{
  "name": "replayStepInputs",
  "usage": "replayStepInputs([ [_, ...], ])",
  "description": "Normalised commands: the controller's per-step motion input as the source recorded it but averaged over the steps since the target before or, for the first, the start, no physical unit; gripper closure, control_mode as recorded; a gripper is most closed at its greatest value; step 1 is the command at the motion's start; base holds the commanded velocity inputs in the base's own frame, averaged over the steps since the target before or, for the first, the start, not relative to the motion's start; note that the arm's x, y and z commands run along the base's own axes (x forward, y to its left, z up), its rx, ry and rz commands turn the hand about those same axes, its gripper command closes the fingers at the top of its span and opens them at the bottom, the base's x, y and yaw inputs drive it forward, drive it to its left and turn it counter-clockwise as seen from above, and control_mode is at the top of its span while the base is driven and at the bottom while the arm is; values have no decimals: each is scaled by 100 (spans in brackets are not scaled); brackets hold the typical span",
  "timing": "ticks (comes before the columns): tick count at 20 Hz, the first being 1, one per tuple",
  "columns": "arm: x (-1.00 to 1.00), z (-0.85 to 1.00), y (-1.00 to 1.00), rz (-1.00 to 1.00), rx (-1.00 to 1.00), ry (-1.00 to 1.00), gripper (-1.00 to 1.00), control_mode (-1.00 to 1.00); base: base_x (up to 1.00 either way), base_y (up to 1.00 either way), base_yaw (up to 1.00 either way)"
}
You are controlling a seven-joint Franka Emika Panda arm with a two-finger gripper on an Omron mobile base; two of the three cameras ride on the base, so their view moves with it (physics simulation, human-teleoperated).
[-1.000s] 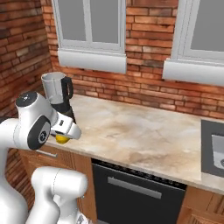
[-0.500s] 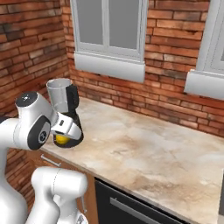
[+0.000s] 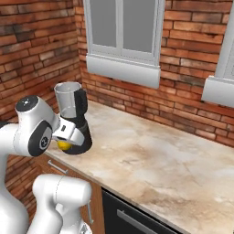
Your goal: Grab the garlic and lemon from the fridge, place them in the blender, close the lid, and turn on the blender to create a marinade.
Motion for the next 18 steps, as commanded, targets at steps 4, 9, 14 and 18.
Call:
replayStepInputs([
  [4,0,0,0,0,0,0,100,100,3,-3,7],
  [9,0,0,0,0,0,0,100,100,9,-1,1],
  [14,0,0,-4,0,0,-1,100,-100,1,-5,0],
  [18,0,45,-8,3,2,-17,100,-100,0,0,0],
])
